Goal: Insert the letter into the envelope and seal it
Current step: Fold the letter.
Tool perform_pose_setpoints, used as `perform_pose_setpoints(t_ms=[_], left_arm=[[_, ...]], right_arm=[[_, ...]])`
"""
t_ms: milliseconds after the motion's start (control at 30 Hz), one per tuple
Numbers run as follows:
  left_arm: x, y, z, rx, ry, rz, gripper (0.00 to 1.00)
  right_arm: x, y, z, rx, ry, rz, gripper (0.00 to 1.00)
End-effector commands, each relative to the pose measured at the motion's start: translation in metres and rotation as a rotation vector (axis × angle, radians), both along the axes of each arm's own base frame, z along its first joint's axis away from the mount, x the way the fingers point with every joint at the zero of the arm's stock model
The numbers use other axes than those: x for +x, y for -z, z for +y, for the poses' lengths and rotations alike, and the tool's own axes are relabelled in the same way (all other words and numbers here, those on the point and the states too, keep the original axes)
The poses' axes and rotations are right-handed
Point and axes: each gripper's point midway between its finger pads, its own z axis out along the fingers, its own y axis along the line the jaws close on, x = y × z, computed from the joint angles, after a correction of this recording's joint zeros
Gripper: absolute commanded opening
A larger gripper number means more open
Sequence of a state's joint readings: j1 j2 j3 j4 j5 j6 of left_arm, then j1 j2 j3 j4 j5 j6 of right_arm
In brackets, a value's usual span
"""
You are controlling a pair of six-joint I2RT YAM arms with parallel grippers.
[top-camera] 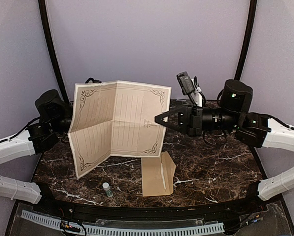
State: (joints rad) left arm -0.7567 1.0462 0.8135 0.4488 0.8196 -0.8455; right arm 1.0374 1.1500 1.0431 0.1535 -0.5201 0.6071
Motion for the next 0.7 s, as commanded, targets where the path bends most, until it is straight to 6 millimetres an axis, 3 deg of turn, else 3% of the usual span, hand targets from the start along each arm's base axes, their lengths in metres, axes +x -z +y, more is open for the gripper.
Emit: perform_pose_setpoints(t_ms=[0,667], left_arm=[[-0.004,0.0,0.004,-0.006,-0.002,0.008,0.84],[-0.015,-0.009,0.005,-0.035,0.055,0.0,0.86]], right_arm=[[0.002,-0.005,-0.005,0.019,0.019,-0.008,0.0],[0.004,-0.003,-0.007,0.024,0.034,0.006,0.0]])
